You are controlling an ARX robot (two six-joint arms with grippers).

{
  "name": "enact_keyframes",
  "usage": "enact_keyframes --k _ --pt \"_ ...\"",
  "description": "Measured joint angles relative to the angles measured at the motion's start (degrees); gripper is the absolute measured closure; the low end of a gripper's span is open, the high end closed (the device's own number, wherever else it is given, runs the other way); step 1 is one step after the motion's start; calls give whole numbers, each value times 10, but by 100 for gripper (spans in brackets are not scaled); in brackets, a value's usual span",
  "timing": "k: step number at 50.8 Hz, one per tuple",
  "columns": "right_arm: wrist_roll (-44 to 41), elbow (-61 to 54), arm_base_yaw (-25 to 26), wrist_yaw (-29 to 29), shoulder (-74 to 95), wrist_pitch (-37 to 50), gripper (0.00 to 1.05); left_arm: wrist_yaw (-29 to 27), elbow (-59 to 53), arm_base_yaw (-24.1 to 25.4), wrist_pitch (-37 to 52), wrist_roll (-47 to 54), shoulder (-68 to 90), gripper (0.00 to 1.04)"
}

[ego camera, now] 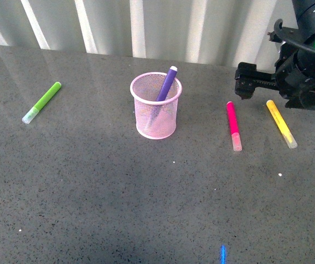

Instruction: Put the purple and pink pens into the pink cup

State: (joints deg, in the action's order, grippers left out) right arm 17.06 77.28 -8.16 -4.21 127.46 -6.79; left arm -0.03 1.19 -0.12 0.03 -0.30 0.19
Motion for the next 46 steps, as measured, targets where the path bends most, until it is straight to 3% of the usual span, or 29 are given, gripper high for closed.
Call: enact_keyframes --k 23,46 --pt "2 80 -29 14 69 -8 7 0 0 0 0 0 0 7" --pt "3 81 -51 11 108 28 9 0 0 0 0 0 0 7"
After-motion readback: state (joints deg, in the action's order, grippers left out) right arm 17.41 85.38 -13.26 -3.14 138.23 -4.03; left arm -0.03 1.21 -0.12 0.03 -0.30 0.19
